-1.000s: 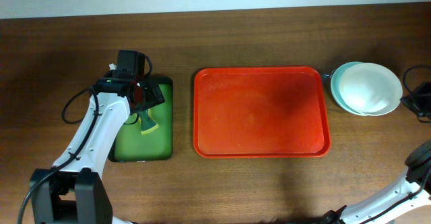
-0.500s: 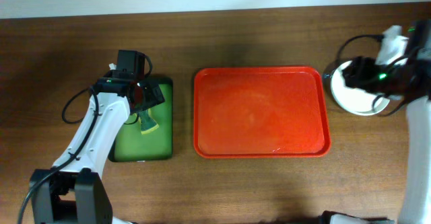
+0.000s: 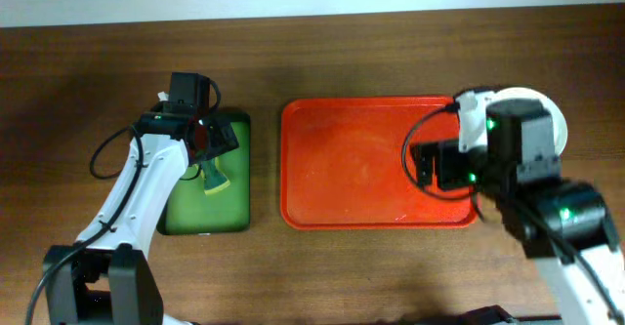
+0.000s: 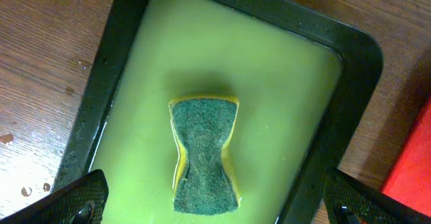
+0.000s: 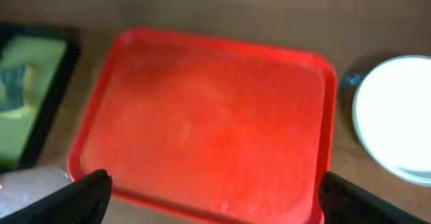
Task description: Clean dirty plates on tray and stack at the side
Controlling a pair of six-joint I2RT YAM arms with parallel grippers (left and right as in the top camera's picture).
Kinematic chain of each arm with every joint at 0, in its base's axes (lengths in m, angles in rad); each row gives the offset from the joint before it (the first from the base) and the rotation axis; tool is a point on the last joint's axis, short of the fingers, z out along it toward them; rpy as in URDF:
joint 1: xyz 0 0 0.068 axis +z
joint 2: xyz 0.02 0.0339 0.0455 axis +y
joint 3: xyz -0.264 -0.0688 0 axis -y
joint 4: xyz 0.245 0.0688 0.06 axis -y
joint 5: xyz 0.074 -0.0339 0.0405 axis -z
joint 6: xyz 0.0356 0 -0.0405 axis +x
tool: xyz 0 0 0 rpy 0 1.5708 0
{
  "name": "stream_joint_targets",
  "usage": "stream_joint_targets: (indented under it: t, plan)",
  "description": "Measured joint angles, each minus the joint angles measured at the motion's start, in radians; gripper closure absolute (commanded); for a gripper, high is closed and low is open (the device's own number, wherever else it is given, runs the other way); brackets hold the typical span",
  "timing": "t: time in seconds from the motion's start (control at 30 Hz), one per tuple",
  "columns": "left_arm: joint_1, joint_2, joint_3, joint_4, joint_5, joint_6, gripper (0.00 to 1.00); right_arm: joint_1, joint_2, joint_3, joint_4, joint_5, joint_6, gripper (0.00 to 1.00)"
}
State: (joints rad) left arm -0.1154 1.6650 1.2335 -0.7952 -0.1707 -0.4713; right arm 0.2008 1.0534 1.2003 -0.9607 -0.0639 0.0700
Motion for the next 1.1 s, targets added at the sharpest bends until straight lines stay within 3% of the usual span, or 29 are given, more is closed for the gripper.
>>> stream_joint_targets:
  t: [0.13,0.23,0.3,0.47,0.57,1.1]
  plan:
    - [0.000,-0.001,0.005,-0.001,0.001,0.000,0.01,-0.037,-0.461,-0.648,0.657,-0.016,-0.004,0.02]
    - [0.000,-0.002,0.005,-0.001,0.003,0.000,0.01,-0.067,-0.760,-0.994,0.948,-0.024,-0.004,0.02]
    - [0.000,-0.002,0.005,-0.001,0.003,0.000,0.01,-0.095,-0.876,-1.113,1.059,-0.027,-0.003,0.01]
    - [0.000,-0.003,0.005,0.000,0.003,0.000,0.01,-0.192,-1.038,-1.188,0.982,-0.022,-0.003,0.01]
    - [0.000,-0.003,0.005,-0.001,0.003,0.000,0.01,-0.197,-1.041,-1.188,0.887,0.008,-0.004,0.02]
    - [0.000,-0.003,0.005,-0.035,0.003,0.000,0.01,-0.197,-1.041,-1.188,0.886,0.015,-0.005,0.01]
